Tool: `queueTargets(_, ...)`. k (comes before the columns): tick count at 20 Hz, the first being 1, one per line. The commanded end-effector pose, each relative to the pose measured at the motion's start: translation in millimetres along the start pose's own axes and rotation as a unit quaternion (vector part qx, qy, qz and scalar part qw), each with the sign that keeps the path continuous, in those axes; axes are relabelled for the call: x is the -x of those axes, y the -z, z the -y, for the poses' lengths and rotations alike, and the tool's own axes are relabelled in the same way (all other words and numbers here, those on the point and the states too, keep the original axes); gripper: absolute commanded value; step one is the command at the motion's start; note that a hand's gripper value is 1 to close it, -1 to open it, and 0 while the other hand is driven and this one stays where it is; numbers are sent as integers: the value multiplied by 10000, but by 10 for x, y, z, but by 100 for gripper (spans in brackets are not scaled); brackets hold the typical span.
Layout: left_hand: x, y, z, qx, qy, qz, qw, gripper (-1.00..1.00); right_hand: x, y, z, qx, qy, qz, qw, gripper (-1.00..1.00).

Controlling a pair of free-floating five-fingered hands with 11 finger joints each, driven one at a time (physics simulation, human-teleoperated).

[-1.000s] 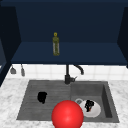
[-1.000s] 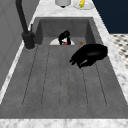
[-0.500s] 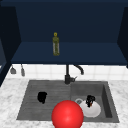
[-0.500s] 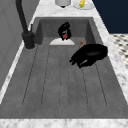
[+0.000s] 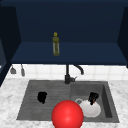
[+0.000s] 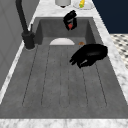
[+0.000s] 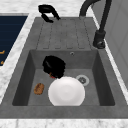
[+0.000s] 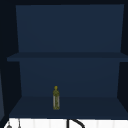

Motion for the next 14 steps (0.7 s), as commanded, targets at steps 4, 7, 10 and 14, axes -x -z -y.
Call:
queueTargets(4, 0, 0, 0, 0, 0, 0, 10000, 0, 236, -643, 315, 282, -151, -43, 9995, 100)
queueTargets(7, 0, 0, 0, 0, 0, 0, 10000, 0, 342, -900, 432, 354, -225, -90, 9991, 100)
queueTargets(10, 0, 0, 0, 0, 0, 0, 10000, 0, 459, -1153, 551, 410, -267, -118, 9987, 100)
queueTargets(14, 0, 0, 0, 0, 0, 0, 10000, 0, 616, -1465, 692, 434, -354, -167, 9983, 100)
